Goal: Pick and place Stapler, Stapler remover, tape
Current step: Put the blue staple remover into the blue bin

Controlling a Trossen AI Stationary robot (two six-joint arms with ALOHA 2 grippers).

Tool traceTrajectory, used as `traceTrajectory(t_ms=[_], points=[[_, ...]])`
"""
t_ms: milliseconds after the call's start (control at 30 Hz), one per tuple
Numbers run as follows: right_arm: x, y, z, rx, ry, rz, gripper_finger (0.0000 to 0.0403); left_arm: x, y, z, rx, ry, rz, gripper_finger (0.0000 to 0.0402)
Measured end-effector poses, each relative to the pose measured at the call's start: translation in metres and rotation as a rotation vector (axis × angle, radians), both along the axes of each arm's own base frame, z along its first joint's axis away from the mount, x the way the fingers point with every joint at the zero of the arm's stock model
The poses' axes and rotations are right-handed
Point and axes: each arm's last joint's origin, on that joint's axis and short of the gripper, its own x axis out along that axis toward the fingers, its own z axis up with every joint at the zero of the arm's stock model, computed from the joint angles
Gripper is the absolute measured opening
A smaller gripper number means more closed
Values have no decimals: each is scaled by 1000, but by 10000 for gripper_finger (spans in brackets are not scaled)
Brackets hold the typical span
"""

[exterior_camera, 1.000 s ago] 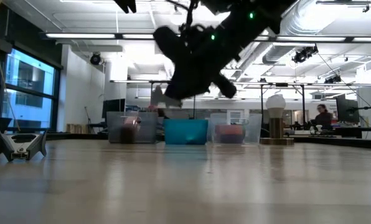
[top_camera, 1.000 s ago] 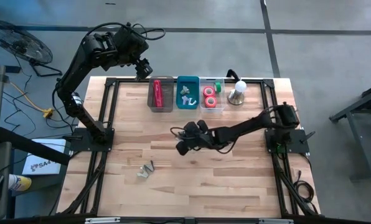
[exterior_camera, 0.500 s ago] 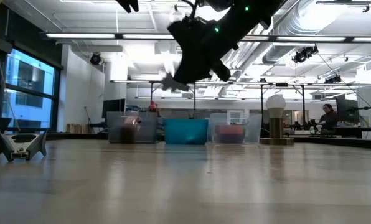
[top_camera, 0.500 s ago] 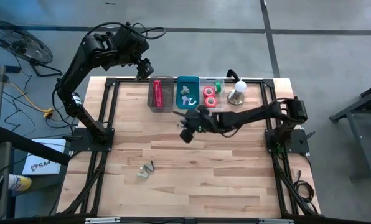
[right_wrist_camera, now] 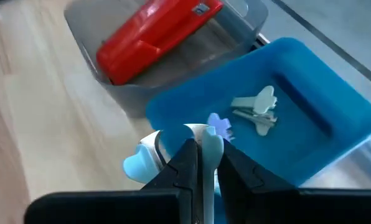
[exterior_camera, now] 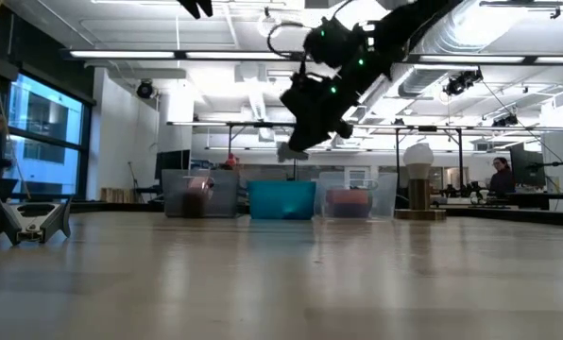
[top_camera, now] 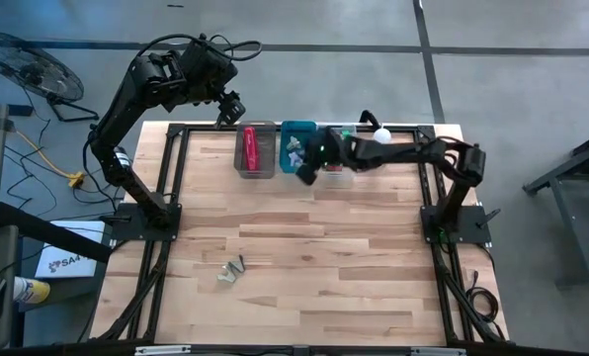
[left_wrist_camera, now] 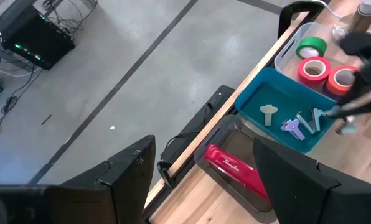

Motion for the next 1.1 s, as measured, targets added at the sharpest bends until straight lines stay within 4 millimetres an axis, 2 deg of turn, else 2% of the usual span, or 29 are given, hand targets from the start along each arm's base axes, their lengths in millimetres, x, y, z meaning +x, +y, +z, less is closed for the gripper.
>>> traceTrajectory(t_ms=[167, 400, 600, 767, 933, 1100], points=[[-13, -34, -1, -24, 25, 105, 29, 0, 0, 0, 0, -1, 0, 266], [-28, -70, -3, -34, -25, 256, 29, 0, 0, 0, -12, -12, -4, 266], [-31, -93, -10, -6, -123, 245, 29, 1, 0, 0, -23, -35, 19, 266], [-26, -104, -22, 90, -217, 148, 29, 0, 0, 0, -23, -52, 54, 266], [-21, -107, -41, 174, -214, 33, 31, 0, 0, 0, -29, -68, 73, 266], [-20, -108, -47, 206, -216, -45, 45, 0, 0, 0, -32, -77, 84, 266]])
